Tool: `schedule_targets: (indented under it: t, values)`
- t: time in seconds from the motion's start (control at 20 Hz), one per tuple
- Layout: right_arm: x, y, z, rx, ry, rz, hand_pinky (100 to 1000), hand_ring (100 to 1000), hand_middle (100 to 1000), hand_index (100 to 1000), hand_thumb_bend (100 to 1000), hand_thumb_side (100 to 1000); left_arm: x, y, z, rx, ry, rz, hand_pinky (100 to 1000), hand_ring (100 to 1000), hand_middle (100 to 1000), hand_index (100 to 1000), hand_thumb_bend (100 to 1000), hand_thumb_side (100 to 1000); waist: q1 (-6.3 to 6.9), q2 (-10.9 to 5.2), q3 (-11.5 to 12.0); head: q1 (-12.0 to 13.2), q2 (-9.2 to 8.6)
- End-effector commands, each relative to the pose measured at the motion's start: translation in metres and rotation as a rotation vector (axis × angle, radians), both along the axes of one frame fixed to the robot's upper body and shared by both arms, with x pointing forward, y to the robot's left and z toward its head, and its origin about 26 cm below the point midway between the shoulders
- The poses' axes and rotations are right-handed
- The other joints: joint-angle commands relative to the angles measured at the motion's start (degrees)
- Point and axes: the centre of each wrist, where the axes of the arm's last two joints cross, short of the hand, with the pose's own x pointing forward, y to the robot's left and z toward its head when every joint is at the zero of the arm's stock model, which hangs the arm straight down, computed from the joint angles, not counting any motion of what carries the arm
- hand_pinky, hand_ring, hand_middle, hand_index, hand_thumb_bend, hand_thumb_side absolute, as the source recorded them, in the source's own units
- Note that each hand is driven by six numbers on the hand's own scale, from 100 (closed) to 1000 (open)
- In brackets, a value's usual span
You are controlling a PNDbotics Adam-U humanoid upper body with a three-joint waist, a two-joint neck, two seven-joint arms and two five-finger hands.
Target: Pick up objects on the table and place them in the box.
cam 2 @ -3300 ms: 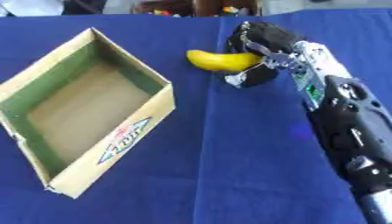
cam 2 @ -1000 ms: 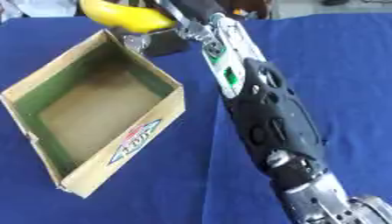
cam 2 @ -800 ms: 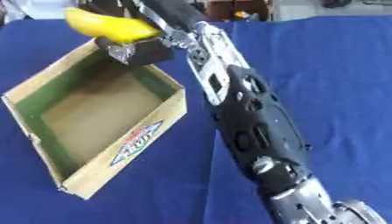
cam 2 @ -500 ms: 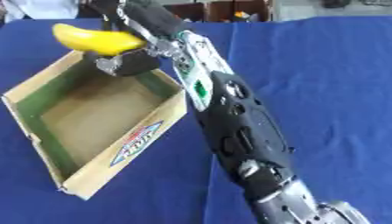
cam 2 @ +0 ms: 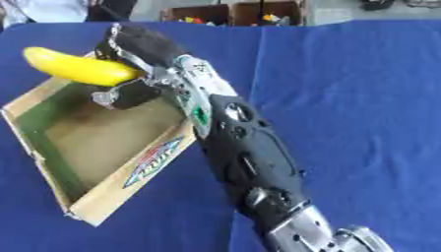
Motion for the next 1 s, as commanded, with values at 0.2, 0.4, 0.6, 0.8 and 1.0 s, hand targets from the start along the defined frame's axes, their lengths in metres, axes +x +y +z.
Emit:
schedule_targets:
  t: [0.2,0.4,0.6,0.8,1.0]
  values:
    - [-0.005,0.013,0.008,-0.065,-0.045,0.014,485,592,380,586,417,541,-0.003,-0.001,0.009,0.021,-0.027,-0.010,699,795,837,923,100,867,-0.76,-20.03,0.38,-0.20,-0.81]
    - [-0.005,0.012,0.009,-0.098,-0.066,0.001,498,616,431,625,480,556,-0.003,-0.001,0.010,0.021,-0.029,-0.010,699,795,837,923,100,867,-0.84,-19.99,0.37,-0.14,-0.81]
    - [-0.007,0.012,0.014,-0.099,-0.085,-0.002,505,636,467,656,550,569,-0.003,-0.001,0.010,0.021,-0.030,-0.010,698,795,836,923,100,866,-0.85,-20.05,0.29,-0.12,-0.76]
    - [-0.011,0.011,0.020,-0.060,-0.099,0.001,504,647,478,673,579,596,-0.003,-0.001,0.009,0.021,-0.028,-0.009,698,795,835,923,100,865,-0.81,-20.18,0.20,-0.06,-0.81]
    - [-0.015,0.007,0.029,0.005,-0.116,0.008,499,652,480,672,578,629,-0.004,-0.001,0.009,0.021,-0.027,-0.007,698,795,835,923,100,865,-0.72,-20.32,0.04,0.05,-0.81]
